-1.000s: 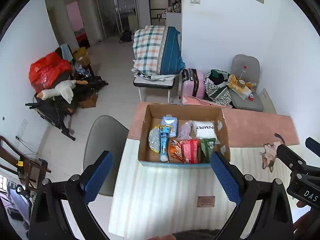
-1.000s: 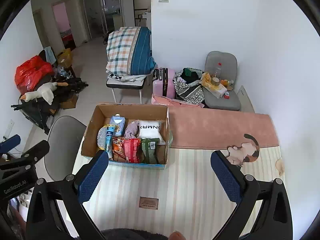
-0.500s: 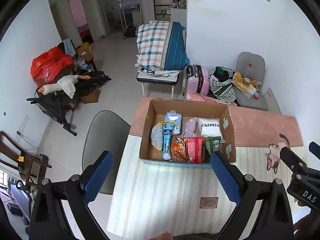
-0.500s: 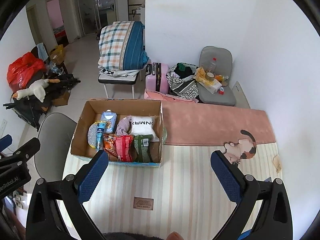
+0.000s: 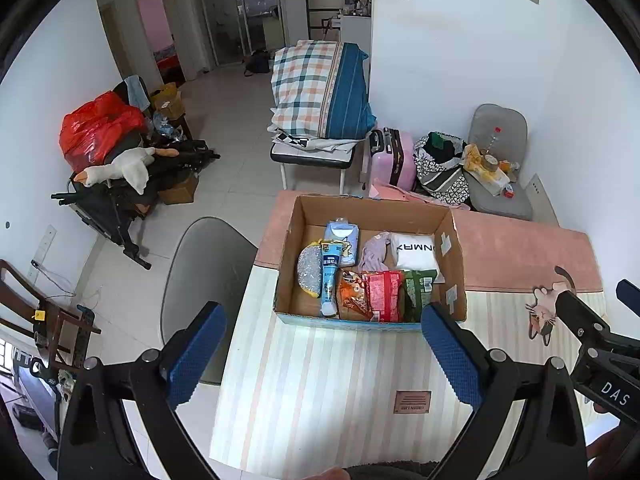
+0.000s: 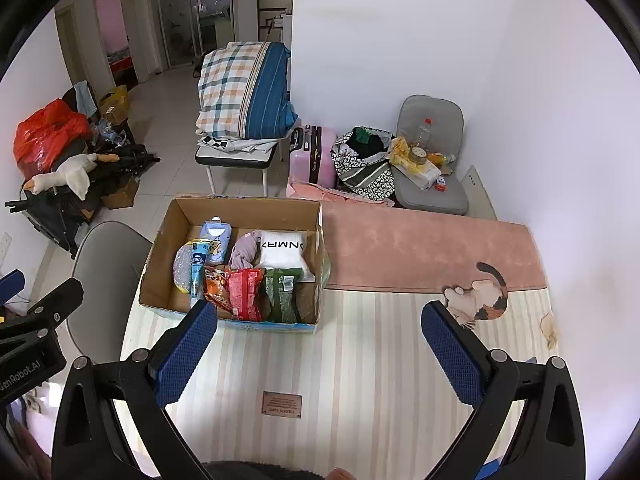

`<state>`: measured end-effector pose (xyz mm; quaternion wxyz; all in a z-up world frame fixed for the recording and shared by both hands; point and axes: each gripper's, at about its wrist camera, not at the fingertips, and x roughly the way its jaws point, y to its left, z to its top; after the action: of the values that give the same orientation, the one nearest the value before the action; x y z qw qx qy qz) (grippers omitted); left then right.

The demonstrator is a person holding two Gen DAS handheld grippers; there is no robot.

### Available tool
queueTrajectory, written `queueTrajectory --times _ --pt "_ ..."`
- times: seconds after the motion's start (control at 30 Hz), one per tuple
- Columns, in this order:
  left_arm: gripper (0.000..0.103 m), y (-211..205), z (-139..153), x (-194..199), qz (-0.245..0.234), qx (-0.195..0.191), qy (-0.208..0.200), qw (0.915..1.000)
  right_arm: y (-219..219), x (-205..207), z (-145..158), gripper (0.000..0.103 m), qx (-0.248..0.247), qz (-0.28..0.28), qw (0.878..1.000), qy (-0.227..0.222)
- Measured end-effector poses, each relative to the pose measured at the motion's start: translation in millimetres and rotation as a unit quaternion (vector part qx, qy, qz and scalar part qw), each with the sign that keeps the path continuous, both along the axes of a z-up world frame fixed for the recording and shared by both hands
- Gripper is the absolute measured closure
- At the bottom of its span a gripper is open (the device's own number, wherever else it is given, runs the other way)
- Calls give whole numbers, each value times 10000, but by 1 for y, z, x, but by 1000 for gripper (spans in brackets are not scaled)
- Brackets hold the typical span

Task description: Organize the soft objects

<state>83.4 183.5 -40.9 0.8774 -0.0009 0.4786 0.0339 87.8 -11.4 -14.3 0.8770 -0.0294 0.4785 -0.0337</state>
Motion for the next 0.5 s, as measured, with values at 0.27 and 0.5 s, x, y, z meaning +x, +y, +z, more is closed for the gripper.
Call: queueTrajectory --times 0.27,0.5 --pt "3 -4 0 -1 -53 -42 99 9999 -1 -1 2 0 -8 26 10000 75" --pt "3 -6 -1 1 -68 -42 115 9999 -1 -1 2 0 -8 31 10000 74"
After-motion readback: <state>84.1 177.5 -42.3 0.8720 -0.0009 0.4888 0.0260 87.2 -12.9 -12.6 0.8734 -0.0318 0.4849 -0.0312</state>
